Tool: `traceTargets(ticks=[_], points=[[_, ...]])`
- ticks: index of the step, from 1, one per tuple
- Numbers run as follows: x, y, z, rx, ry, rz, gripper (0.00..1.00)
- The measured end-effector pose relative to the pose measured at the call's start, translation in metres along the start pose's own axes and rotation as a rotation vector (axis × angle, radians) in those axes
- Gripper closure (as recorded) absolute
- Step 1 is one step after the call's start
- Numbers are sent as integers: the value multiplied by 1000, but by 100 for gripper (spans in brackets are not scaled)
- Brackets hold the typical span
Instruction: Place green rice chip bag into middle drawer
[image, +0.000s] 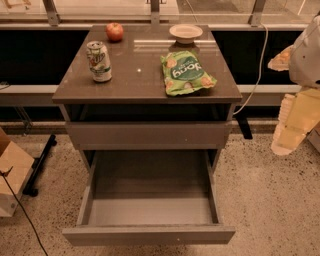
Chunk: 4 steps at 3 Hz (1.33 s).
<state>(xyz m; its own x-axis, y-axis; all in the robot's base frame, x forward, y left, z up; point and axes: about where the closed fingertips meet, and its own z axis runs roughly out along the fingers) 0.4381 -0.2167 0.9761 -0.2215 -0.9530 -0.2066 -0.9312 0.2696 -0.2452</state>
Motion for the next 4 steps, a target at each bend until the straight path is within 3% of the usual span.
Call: traceTargets(ticks=[1,2,3,4], points=[[0,0,0,0,0,0,0],[-15,-4,3,15,-49,9,0],[-47,-16,15,16,-172,38,0],[-89,-44,39,-7,-322,110,0]])
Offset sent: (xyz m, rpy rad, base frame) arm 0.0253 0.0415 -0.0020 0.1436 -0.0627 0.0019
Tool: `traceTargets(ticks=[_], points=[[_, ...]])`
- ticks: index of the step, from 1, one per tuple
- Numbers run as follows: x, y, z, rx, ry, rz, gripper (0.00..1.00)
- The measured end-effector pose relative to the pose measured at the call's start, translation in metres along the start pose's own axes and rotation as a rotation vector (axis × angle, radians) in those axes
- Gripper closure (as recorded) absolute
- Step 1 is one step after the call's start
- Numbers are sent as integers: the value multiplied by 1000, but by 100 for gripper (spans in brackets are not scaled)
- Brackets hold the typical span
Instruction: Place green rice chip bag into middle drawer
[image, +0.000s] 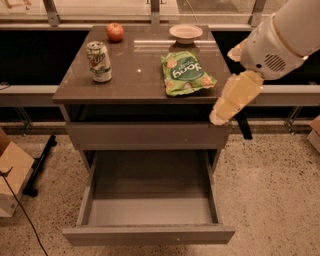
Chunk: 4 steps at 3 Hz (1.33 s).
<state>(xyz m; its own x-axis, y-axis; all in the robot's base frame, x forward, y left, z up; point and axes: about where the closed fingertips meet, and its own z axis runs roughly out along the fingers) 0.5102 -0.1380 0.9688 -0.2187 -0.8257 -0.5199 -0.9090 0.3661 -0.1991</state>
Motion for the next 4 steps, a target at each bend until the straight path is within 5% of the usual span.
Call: traceTargets(ticks=[3,4], points=[[-44,-85,66,47,-129,125,0],[-46,-93,73,56,-136,140,0]])
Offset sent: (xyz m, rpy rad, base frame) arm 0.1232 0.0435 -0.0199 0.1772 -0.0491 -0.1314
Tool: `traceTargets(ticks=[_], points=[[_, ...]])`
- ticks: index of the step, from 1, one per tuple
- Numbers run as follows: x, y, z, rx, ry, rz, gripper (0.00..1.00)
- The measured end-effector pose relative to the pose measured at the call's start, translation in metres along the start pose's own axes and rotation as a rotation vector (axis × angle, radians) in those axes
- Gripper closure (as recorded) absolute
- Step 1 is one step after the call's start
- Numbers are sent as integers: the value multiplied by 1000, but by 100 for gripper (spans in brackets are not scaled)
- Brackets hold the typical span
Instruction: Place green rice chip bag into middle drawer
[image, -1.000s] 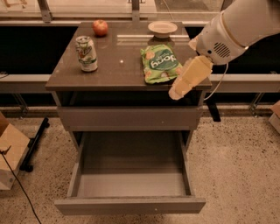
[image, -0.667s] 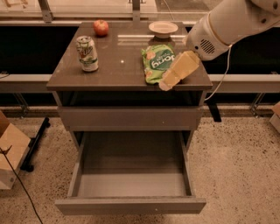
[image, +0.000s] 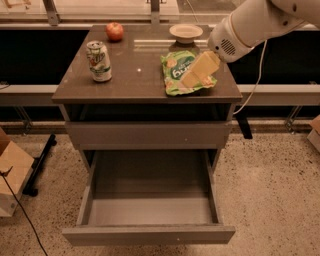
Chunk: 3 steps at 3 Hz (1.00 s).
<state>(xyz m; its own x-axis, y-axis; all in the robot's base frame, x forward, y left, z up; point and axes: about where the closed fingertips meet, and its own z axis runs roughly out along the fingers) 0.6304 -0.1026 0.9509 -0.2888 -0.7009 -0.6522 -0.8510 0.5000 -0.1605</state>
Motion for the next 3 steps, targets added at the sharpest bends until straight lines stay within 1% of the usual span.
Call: traceTargets(ticks=[1,2,3], points=[[-2,-1,10,24,3,31,0],[-12,-23,40,84,-31,85,0],[-21,-68,76,172,-111,185,0]])
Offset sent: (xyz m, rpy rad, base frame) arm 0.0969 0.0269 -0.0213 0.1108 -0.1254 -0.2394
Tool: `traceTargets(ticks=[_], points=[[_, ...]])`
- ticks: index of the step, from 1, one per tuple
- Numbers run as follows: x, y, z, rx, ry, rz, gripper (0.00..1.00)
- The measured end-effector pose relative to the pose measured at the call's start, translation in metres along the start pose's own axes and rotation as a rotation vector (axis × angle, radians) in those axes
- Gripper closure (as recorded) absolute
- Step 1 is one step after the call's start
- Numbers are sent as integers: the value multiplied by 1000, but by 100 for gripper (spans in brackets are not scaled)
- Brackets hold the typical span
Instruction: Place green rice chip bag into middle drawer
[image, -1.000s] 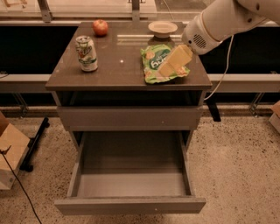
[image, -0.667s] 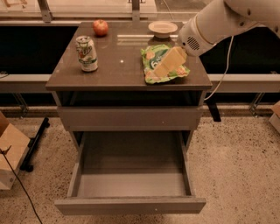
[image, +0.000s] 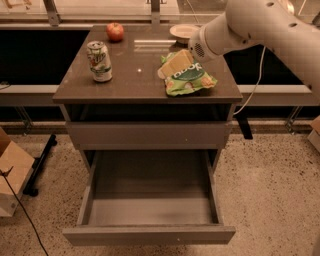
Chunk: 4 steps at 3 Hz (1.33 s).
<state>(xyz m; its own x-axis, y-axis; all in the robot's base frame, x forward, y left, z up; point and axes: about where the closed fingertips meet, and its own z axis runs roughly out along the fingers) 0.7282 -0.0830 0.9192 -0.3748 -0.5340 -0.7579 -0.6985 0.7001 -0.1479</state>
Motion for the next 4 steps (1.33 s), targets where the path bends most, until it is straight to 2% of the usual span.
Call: traceTargets(ticks=[1,2,4], points=[[-1,-23,29,28,-33,68,0],[9,-39,64,26,-21,145,3],[28,-43,84,15,12,210,49]])
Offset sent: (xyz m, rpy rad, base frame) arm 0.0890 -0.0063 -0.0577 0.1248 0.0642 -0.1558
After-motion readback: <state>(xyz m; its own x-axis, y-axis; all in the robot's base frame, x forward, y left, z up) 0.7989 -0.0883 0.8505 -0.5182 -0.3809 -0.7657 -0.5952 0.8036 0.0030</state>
